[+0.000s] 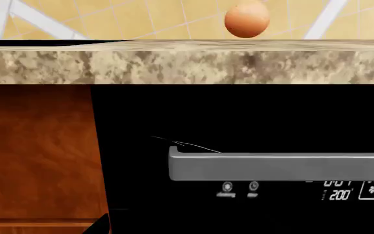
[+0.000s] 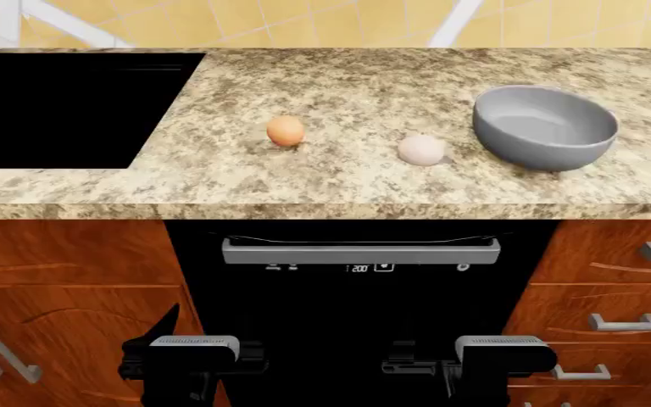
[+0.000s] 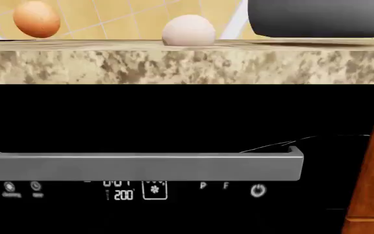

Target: Place the eggs and milk next to the bowl.

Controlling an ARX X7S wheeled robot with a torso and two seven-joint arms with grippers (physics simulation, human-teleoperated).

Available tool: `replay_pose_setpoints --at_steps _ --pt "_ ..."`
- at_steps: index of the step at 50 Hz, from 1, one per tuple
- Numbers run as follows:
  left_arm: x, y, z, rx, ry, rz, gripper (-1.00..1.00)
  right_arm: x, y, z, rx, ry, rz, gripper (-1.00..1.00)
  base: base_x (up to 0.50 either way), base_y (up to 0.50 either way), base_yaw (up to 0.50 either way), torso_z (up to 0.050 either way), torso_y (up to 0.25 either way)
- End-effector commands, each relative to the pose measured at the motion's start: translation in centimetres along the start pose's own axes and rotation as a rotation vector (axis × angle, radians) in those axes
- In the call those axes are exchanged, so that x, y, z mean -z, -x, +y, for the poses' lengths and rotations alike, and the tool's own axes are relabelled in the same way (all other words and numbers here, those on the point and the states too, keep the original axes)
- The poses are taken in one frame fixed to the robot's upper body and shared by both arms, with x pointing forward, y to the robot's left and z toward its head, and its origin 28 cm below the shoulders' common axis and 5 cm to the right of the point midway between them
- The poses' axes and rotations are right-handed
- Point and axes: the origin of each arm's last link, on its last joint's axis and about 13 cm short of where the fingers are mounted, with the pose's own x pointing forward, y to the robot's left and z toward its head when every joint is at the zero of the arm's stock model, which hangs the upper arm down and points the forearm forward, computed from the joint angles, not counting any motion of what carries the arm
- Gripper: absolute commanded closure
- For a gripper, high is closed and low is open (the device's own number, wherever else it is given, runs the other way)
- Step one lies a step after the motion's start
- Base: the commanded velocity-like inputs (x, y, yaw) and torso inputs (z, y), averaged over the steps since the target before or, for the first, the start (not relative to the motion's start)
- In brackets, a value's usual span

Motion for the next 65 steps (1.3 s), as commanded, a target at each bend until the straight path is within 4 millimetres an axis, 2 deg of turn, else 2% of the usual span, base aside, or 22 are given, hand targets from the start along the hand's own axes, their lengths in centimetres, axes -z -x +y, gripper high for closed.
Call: replay_pose_setpoints --at_steps 1,17,27,33,41,55,65 --pt "0.0 0.1 0.0 0.001 0.002 0.007 -1.00 0.0 0.0 0.0 -0.001 0.003 0.001 -1.00 0.00 0.00 0.00 0.000 0.000" --pt "0.2 0.3 -0.1 0.002 0.002 0.017 -1.00 0.0 0.1 0.0 -0.013 0.012 0.007 -1.00 0.00 0.00 0.00 0.000 0.000" --pt "-0.2 0.3 -0.2 0.007 0.001 -0.018 -1.00 -0.3 0.0 0.0 -0.012 0.018 -0.005 -1.00 0.00 0.00 0.00 0.050 0.000" --pt "-0.8 0.5 -0.2 0.016 -0.009 -0.021 -1.00 -1.0 0.0 0.1 -0.022 0.037 -0.017 -1.00 0.00 0.00 0.00 0.050 0.000" --pt "-3.0 1.4 -0.3 0.064 -0.006 -0.012 -1.00 -3.1 0.5 0.0 -0.068 0.083 -0.013 -1.00 0.00 0.00 0.00 0.050 0.000" --pt "-8.3 1.5 0.7 0.218 0.003 0.015 -1.00 -10.3 2.3 -0.5 -0.204 0.012 -0.068 -1.00 0.00 0.00 0.00 0.050 0.000" --pt "-11.1 1.0 1.0 0.264 0.029 0.049 -1.00 -14.0 2.6 -0.9 -0.265 0.094 -0.024 -1.00 0.00 0.00 0.00 0.033 0.000"
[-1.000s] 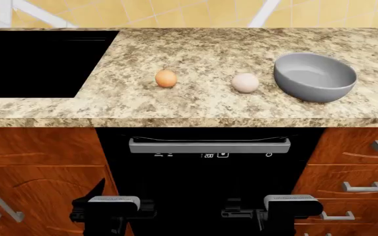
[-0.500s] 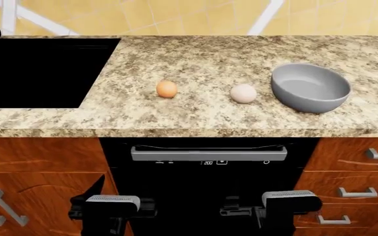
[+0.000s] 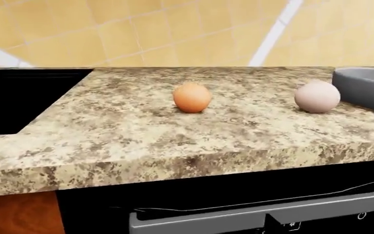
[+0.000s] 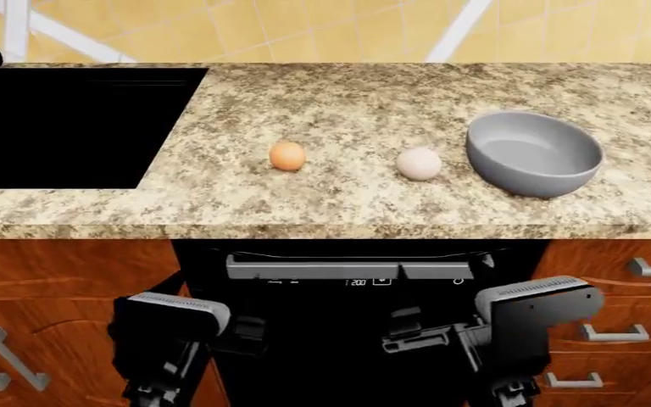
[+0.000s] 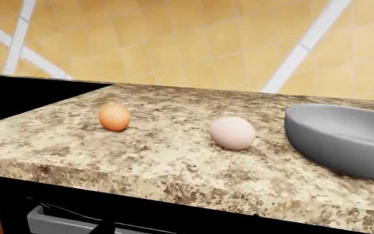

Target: Place the eggs and milk next to the bowl.

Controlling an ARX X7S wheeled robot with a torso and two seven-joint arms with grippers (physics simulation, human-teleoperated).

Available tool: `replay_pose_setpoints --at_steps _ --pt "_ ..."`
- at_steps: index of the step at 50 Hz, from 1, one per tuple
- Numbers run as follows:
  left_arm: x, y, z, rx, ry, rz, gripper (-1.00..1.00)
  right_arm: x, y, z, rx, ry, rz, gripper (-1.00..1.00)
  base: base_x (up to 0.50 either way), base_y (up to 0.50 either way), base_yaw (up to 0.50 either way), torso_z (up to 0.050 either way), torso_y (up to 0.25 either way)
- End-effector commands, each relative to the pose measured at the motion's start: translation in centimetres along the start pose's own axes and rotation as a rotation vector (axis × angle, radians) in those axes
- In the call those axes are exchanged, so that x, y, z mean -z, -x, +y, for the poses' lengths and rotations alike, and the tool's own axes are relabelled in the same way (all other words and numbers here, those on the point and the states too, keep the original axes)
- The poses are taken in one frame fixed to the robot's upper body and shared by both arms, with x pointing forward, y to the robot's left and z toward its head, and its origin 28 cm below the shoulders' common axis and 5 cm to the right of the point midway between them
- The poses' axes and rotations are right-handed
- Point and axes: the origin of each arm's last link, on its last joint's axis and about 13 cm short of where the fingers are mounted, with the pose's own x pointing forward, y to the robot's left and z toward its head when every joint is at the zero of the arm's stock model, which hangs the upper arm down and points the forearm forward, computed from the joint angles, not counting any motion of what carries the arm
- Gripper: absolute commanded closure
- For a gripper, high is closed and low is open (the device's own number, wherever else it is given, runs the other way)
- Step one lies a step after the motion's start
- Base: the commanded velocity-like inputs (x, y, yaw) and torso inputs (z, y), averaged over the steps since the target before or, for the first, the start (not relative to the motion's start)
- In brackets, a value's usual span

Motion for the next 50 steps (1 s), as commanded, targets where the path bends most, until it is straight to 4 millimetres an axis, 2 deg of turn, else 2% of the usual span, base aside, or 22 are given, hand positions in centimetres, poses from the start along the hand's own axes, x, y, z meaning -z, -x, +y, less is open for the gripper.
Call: replay_pose_setpoints --at_steps 1,13,24,33,50 --pt "-3.3 0.2 0.1 0.091 0.015 0.035 -1.00 -4.2 1.0 -0.2 -0.089 0.066 0.033 -1.00 0.00 0.00 0.00 0.000 0.000" --pt "-7.4 0.3 0.8 0.175 0.068 0.069 -1.00 -7.8 1.5 -0.7 -0.062 0.155 0.079 -1.00 0.00 0.00 0.00 0.000 0.000" --pt "-8.9 0.4 1.1 0.227 0.030 -0.015 -1.00 -9.7 1.9 -0.8 -0.063 0.120 0.085 -1.00 0.00 0.00 0.00 0.000 0.000" --pt "-9.3 0.5 1.1 0.235 0.014 -0.035 -1.00 -10.6 2.0 -0.9 -0.066 0.115 0.081 -1.00 0.04 0.00 0.00 0.000 0.000" --pt "-9.0 0.3 1.1 0.239 0.022 -0.010 -1.00 -11.0 2.0 -0.9 -0.067 0.126 0.092 -1.00 0.38 0.00 0.00 0.000 0.000"
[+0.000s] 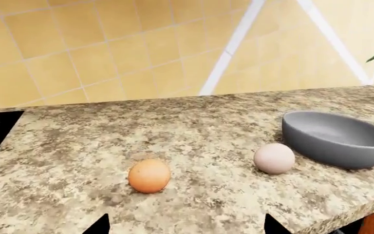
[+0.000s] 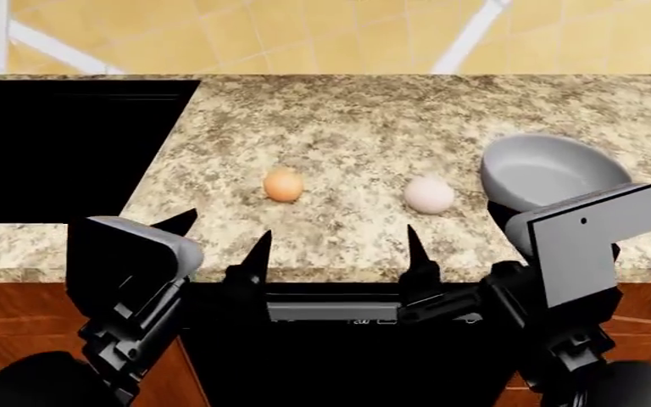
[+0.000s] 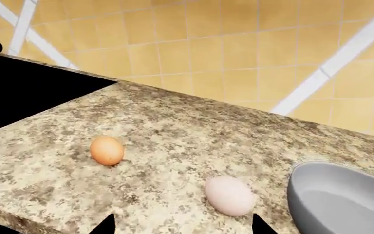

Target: Place the eggs and milk next to the bowl.

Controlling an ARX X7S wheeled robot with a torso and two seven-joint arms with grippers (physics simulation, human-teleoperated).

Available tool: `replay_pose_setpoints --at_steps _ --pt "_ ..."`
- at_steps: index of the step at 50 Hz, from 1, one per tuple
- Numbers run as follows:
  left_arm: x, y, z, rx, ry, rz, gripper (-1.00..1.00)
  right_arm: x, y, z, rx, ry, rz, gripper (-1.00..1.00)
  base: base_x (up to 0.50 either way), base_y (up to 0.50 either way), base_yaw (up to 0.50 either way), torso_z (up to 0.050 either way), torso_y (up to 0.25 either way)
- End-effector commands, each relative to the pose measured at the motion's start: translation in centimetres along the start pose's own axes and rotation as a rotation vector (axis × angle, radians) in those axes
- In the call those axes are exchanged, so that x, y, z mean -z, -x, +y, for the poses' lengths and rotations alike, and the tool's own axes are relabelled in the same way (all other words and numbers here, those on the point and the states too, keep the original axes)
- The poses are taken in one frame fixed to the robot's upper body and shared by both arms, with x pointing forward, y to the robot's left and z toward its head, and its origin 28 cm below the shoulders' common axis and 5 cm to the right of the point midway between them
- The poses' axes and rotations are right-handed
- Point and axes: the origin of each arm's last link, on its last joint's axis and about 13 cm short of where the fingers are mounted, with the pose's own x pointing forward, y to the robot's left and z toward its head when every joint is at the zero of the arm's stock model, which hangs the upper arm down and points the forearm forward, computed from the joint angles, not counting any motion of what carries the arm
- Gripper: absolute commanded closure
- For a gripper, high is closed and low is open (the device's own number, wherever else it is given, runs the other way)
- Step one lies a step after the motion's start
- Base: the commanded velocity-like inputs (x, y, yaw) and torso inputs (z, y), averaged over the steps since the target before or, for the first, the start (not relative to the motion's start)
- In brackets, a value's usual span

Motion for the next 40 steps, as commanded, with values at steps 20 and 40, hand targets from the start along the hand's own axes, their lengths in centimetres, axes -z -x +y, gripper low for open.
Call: replay_pose_setpoints --at_steps 20,40 --pt "0.37 -0.02 -0.14 0.027 0.001 0.031 -1.00 -0.66 0.48 -0.19 0.010 0.020 0.020 -1.00 0.39 0.00 0.00 0.000 0.000" --pt "0.65 -0.06 -0.13 0.026 -0.007 0.049 -1.00 -0.61 0.40 -0.03 -0.009 -0.013 0.097 -1.00 0.15 0.00 0.00 0.000 0.001"
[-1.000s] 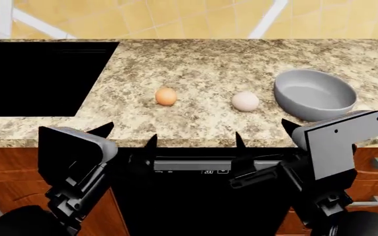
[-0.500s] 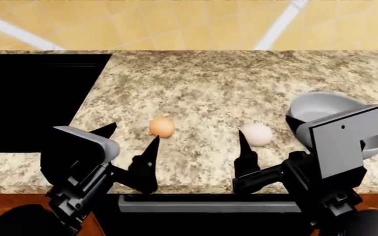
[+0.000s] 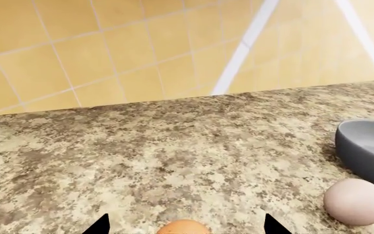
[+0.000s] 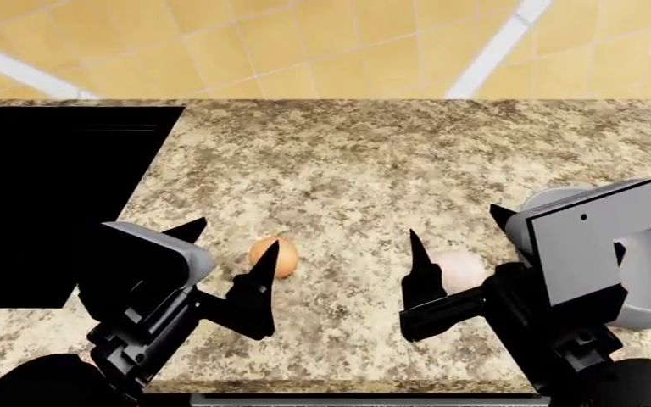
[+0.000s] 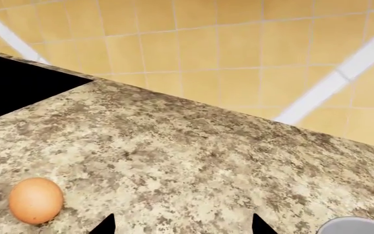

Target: Place the eggs and milk next to the bowl.

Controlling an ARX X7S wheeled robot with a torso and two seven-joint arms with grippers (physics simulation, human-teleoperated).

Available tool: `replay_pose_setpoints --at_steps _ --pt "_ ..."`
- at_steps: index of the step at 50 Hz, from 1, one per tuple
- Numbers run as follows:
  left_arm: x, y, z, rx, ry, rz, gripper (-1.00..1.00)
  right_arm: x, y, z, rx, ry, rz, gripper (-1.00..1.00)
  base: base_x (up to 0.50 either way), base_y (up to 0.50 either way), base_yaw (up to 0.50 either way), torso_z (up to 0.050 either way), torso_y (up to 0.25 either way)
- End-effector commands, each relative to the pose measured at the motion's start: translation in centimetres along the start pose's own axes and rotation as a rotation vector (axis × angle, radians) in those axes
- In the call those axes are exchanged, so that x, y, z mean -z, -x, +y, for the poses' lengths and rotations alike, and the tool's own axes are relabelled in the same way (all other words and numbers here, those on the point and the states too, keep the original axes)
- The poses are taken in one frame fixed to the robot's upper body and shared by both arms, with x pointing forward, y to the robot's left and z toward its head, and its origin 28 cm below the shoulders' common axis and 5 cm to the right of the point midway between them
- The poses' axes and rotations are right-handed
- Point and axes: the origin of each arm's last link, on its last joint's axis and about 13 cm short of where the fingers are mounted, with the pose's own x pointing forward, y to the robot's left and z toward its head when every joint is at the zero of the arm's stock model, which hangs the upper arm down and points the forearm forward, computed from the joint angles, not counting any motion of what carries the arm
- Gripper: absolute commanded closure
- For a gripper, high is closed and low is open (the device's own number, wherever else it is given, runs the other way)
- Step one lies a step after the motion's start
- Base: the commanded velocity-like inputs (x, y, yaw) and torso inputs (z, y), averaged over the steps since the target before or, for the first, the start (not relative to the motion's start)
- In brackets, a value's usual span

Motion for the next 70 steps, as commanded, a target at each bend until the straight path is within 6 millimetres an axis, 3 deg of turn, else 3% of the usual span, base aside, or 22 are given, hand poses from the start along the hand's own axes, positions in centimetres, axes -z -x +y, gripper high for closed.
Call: replay_pose_setpoints --at_steps 1,11,45,58,70 --pt "0.2 0.0 0.0 -0.001 -0.006 0.013 -1.00 -0.1 -0.1 0.1 -0.009 -0.030 0.065 -1.00 0.00 0.00 0.00 0.000 0.000" --pt "0.5 -0.4 0.1 -0.004 -0.014 0.021 -1.00 -0.3 -0.4 0.1 -0.015 -0.097 0.118 -1.00 0.00 0.00 0.00 0.000 0.000" --pt "0.6 -1.0 0.3 -0.002 -0.004 0.030 -1.00 3.4 -1.6 -0.1 0.145 -0.272 0.212 -1.00 0.00 0.00 0.00 0.000 0.000" --pt "0.8 -0.9 0.3 0.008 -0.007 0.034 -1.00 4.0 -1.6 0.0 0.145 -0.284 0.243 -1.00 0.00 0.00 0.00 0.000 0.000" --pt "1.1 -1.5 0.4 -0.001 -0.006 0.050 -1.00 4.5 -3.0 -0.7 0.140 -0.258 0.261 -1.00 0.00 0.00 0.00 0.000 0.000"
